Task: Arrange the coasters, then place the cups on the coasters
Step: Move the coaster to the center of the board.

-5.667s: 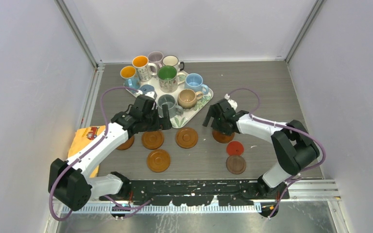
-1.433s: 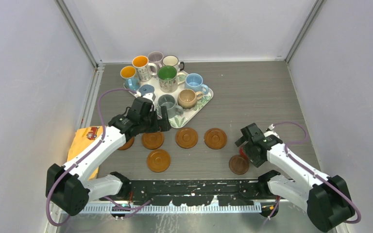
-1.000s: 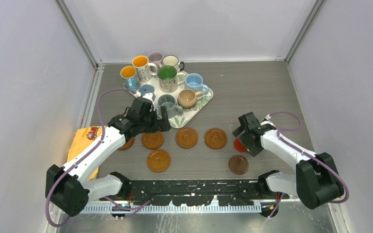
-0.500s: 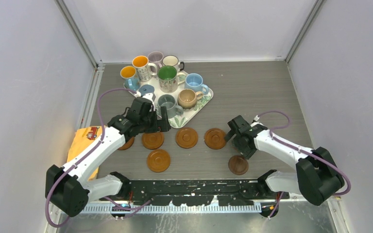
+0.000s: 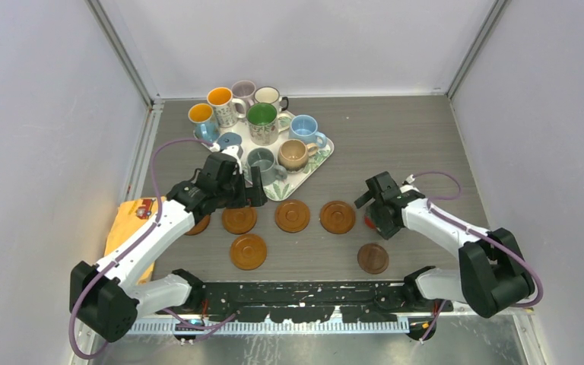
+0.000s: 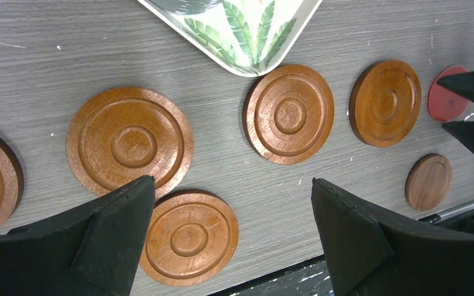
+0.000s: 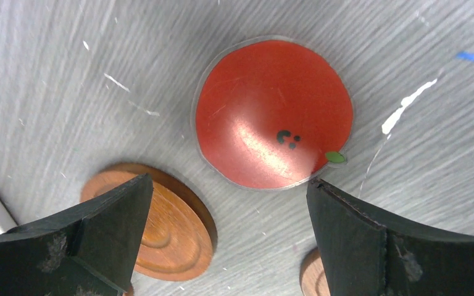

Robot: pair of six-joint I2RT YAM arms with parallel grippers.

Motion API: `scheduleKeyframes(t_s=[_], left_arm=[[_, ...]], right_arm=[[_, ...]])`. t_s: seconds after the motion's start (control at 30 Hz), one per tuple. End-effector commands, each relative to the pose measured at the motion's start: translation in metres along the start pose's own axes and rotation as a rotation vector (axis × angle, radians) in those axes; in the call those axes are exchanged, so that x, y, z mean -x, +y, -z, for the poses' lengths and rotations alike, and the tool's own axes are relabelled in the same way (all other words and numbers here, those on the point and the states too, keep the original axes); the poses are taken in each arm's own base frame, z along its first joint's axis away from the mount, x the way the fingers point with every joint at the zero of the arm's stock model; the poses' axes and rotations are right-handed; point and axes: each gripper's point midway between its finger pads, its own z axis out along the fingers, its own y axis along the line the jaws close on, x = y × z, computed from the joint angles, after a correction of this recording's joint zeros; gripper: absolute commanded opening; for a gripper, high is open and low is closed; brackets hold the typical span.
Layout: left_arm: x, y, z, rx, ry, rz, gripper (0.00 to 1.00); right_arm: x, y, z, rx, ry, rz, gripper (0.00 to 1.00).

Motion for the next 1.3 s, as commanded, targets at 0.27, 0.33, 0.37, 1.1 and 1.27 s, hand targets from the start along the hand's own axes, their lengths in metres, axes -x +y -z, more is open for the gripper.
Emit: scheduleKeyframes(t_s=[0.27, 0.33, 0.37, 1.1, 1.27], left_arm=[[0.0, -0.011, 0.007, -0.059, 0.007, -0.015, 1.0], [0.001, -0.011, 0.008, -0.062, 0.003, -0.016, 1.0], [0.001, -0.012, 0.009, -0.064, 0.001, -0.017, 1.0], [0.001, -0.008, 0.013, -0.058, -0.026, -0.021, 1.0], [0.001, -0.007, 0.013, -0.055, -0.026, -0.021, 1.0]], right_arm=[[0.025, -0.014, 0.003, -0.068, -0.036, 0.012, 1.0], [0.027, -0.014, 0.014, -0.07, -0.052, 0.042, 1.0], [0.026, -0.014, 0.021, -0.071, -0.059, 0.06, 1.0], [-0.053, -0.042, 0.024, -0.088, 0.04, -0.002, 1.0], [-0.032, -0.049, 0.019, -0.095, -0.019, -0.055, 1.0]])
